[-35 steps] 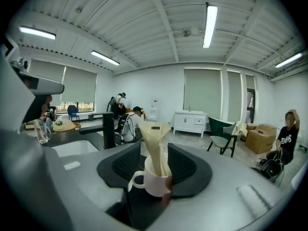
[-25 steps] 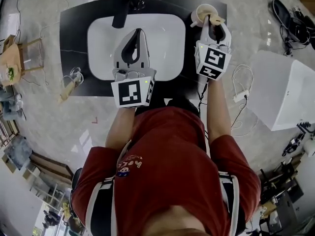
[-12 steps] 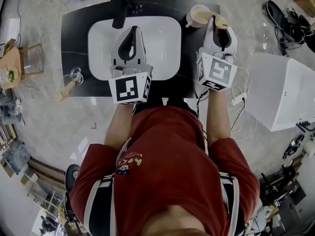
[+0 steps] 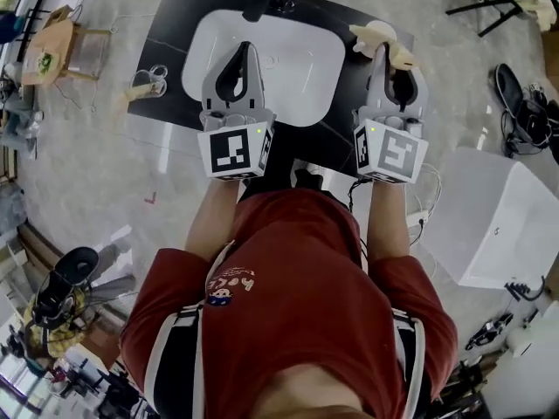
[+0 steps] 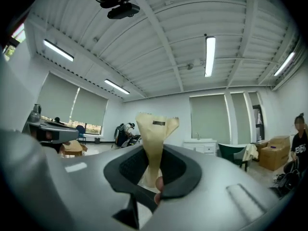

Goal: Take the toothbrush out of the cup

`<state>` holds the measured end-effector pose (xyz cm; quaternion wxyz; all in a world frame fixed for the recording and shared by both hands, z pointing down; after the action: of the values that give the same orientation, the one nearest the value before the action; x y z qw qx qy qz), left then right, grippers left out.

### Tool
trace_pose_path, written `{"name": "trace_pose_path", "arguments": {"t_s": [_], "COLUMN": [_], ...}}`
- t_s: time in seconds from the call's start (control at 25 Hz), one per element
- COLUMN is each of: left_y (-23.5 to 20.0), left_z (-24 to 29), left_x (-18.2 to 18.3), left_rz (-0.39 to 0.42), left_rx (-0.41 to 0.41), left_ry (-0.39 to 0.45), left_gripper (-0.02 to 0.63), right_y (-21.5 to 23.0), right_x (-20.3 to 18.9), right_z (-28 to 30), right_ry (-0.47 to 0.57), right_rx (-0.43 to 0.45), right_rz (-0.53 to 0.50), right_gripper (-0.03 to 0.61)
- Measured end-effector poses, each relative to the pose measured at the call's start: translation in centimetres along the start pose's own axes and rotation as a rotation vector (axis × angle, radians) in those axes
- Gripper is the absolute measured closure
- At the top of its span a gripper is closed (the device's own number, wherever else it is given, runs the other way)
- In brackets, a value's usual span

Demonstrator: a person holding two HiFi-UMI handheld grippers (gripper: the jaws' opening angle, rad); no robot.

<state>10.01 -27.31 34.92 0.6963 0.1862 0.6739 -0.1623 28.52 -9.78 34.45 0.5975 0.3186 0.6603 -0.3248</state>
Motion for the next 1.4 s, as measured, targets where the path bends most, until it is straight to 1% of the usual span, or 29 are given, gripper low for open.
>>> {"name": "trace_pose_path", "arguments": {"t_s": [0.08,0.2,0.32,0.52,0.64,0.76,0.92,1.08,1.2,1.28,1.4], "left_y": [-0.8,-2.1,-3.4,-5.7,-7.2,-9.1,-12.3,-15.6,-18.5,-20.2,-21.4], "left_z": [-2.1,-5.3,-8.4,-12.6,-14.2,-15.4,-16.2,-15.6,-15.1,-14.6,-13.6], "left_x": [0.3,0.3,0.3,0.5,0.3,-0.3,-1.5,-3.0,-4.6,-5.7,-7.5], "left_rz": [0.008,0.018,0.031,0.039,0.033,0.024,0.011,-0.008,-0.038,-0.059,-0.091], "left_rx": [0.072,0.22,0.327,0.475,0.557,0.62,0.666,0.685,0.684,0.674,0.646], "left_ry": [-0.003,-0.007,-0.019,-0.029,-0.035,-0.054,-0.083,-0.116,-0.145,-0.167,-0.213], "left_gripper": [0.609,0.609,0.609,0.609,0.609,0.609,0.609,0.609,0.607,0.573,0.506], "right_y": [-1.7,-4.3,-6.9,-11.1,-13.4,-15.8,-19.3,-22.3,-25.0,-26.5,-27.2], "right_x": [0.2,-0.2,-0.2,0.0,0.1,0.1,-0.2,-0.9,-1.3,-1.6,-1.8], "right_z": [0.1,1.3,1.4,1.6,2.2,3.0,4.2,6.0,7.4,8.2,9.1], "right_ry": [0.008,0.02,0.028,0.034,0.032,0.027,0.012,-0.012,-0.04,-0.053,-0.075], "right_rx": [0.078,0.223,0.327,0.463,0.526,0.577,0.619,0.64,0.651,0.652,0.646], "right_rz": [0.013,0.043,0.064,0.079,0.08,0.076,0.067,0.047,0.025,0.012,-0.011], "right_gripper": [0.509,0.509,0.509,0.509,0.509,0.509,0.509,0.509,0.509,0.509,0.509]}}
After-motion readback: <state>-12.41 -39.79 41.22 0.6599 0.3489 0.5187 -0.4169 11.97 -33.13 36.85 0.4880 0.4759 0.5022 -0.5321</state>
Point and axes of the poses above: the fingertips, and each gripper's own axes: z forward along the fingers, y to its right, x out of its top, the point moved 10 cm from there along -z, backward along the fingers, and after that the axes turned 2 degrees about -x, right-handed, at the moved point
